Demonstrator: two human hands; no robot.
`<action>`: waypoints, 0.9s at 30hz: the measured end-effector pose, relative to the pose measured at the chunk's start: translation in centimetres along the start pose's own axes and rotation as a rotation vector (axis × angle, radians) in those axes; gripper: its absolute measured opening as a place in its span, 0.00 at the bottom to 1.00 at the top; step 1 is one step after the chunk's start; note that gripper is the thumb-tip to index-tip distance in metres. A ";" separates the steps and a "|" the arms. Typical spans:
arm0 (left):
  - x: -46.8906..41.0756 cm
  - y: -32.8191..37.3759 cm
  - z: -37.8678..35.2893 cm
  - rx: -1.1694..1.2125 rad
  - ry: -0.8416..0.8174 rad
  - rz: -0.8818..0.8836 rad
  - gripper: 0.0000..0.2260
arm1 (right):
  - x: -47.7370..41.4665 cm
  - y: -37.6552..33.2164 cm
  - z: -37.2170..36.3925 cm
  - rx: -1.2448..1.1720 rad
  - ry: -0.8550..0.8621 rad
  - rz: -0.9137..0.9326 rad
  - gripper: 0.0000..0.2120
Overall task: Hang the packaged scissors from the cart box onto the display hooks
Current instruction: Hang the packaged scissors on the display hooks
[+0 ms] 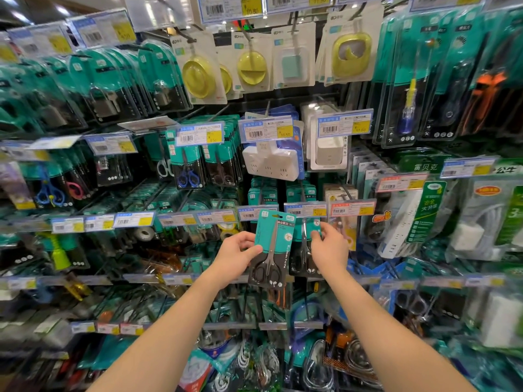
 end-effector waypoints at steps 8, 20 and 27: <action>0.4 -0.6 -0.7 -0.006 -0.038 -0.004 0.06 | -3.5 1.8 -1.3 -0.122 -0.069 -0.121 0.23; -0.4 -1.5 -2.6 -0.057 -0.085 -0.003 0.06 | -4.8 4.1 -2.2 -0.204 -0.077 -0.210 0.12; -1.6 -1.6 -3.9 -0.027 -0.092 -0.010 0.06 | -6.4 3.1 -2.4 0.022 -0.100 -0.300 0.19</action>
Point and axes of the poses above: each hand's wrist, its own x-axis away from the middle knuckle, its own z-axis out of the back of the hand, y = z × x, the point moved 4 cm from there along -x, towards the middle knuckle, and after that the axes turned 15 degrees about -x, right-handed, at the moved point
